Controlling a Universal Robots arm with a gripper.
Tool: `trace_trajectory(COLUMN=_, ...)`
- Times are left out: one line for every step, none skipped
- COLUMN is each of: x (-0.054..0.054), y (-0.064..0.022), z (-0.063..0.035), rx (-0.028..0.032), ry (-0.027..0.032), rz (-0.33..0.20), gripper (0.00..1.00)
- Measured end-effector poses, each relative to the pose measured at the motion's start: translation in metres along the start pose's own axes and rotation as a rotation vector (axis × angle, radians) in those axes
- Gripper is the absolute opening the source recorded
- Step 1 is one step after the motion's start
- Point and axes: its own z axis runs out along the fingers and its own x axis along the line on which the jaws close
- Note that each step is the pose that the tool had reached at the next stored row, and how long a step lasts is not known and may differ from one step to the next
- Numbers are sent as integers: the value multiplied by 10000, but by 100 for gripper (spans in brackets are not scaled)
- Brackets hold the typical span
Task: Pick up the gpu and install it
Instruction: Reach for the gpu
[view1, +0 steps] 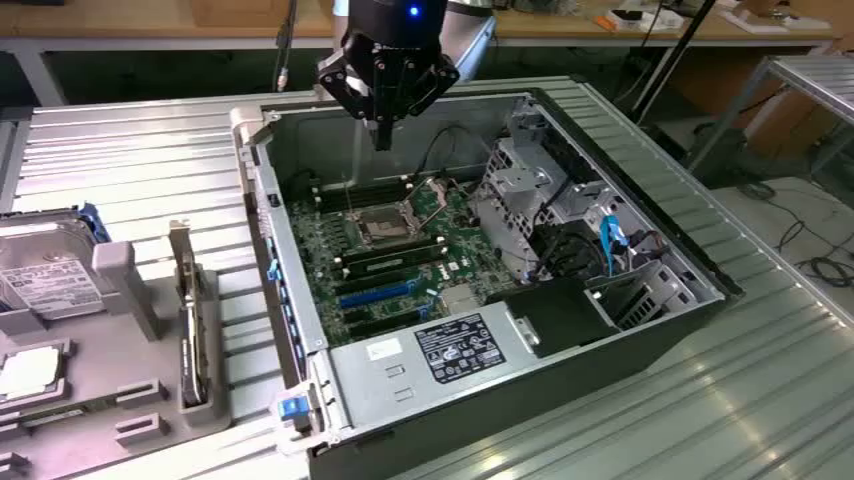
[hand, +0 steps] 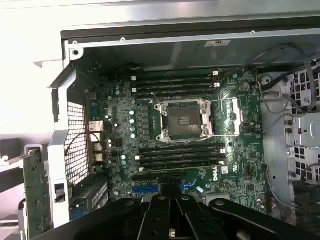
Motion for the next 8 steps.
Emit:
trace_trajectory(x=0, y=0, z=0, rx=0, ry=0, rz=1, gripper=11)
trace_trajectory(x=0, y=0, z=0, rx=0, ry=0, rz=0, gripper=11)
trace_trajectory(x=0, y=0, z=0, rx=0, ry=0, rz=1, gripper=11)
trace_trajectory(x=0, y=0, z=0, rx=0, ry=0, rz=0, gripper=11)
trace_trajectory(x=0, y=0, z=0, rx=0, ry=0, rz=0, gripper=11)
trace_trajectory(x=0, y=0, z=0, rx=0, ry=0, rz=0, gripper=11)
trace_trajectory(x=2, y=0, z=0, rx=0, ry=0, rz=1, gripper=11)
trace_trajectory(x=35, y=-3, z=3, rx=0, ry=0, rz=0, gripper=11)
